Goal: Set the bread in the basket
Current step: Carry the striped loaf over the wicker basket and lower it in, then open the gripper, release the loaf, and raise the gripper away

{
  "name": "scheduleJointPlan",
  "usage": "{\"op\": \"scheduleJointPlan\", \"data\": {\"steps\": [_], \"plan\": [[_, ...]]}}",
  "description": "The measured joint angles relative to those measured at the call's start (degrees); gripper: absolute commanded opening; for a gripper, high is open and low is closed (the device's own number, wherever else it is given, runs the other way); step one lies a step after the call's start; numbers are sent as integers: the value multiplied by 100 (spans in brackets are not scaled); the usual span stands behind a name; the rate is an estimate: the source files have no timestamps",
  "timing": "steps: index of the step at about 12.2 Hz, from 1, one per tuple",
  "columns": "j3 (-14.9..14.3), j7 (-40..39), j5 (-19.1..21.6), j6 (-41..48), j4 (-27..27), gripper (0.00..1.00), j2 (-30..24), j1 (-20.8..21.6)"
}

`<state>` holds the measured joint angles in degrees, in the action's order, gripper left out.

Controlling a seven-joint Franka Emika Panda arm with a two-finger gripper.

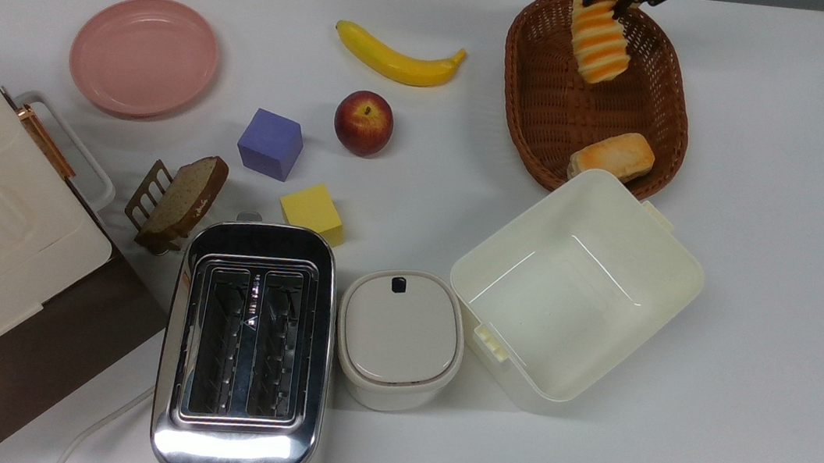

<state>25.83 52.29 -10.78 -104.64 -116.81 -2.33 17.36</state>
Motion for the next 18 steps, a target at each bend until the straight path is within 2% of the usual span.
{"op": "scheduleJointPlan", "data": {"steps": [6,8,10,14,17,18], "plan": [[-12,-6,0,0,45,100,6,-19],[-41,-124,-2,0,166,100,-1,-179],[-122,-624,-3,330,496,100,-18,-469],[-935,-2366,-7,1258,1260,100,-164,-954],[-1977,-3610,-1,1507,1557,100,-265,-1199],[-2210,-3973,90,1595,1659,100,-279,-1360]]}}
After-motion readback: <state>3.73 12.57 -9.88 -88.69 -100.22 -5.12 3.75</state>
